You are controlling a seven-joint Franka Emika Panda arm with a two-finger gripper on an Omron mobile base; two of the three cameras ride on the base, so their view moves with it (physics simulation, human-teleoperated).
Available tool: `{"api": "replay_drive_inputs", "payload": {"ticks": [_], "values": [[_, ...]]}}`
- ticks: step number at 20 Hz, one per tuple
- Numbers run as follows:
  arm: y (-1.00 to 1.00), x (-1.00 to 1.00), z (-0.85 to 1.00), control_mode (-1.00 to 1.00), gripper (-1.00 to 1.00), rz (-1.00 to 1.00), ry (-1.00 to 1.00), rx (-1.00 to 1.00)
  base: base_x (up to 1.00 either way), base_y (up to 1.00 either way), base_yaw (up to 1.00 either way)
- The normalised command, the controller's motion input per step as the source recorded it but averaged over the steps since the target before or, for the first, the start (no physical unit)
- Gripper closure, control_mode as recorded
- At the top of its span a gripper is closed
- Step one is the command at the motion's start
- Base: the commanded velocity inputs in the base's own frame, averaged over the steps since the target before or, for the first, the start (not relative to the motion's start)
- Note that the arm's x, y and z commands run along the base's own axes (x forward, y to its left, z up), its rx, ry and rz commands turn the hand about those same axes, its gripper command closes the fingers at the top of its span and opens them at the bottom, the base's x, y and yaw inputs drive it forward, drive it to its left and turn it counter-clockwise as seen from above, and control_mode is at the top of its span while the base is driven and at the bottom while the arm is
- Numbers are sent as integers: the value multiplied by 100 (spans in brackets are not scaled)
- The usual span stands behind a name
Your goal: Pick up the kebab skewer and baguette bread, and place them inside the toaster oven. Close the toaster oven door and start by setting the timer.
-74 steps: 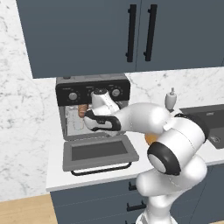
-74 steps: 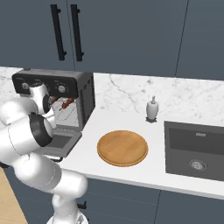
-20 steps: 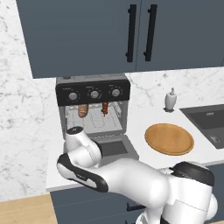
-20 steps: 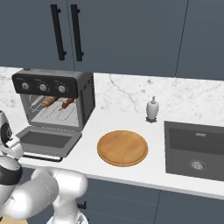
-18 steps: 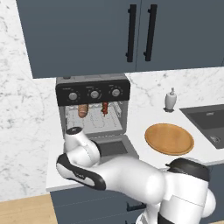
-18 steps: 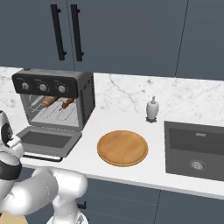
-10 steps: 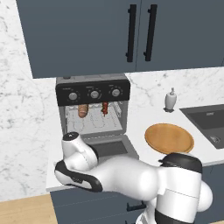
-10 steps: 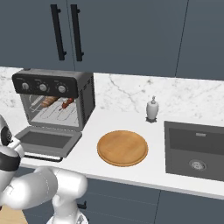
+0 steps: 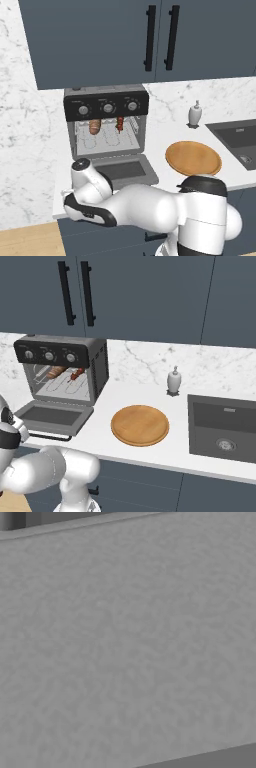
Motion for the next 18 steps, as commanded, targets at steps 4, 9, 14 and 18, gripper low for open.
{"api": "replay_drive_inputs", "payload": {"ticks": [4,9,14,18], "values": [[0,39,-14,-100,-100,5,-5,0,0,0,0],[0,37,-18,-100,-100,6,-6,0,0,0,0],[-5,19,-23,-100,-100,5,-14,0,0,0,0],[-22,43,-3,-100,-100,2,-15,0,0,0,0]]}}
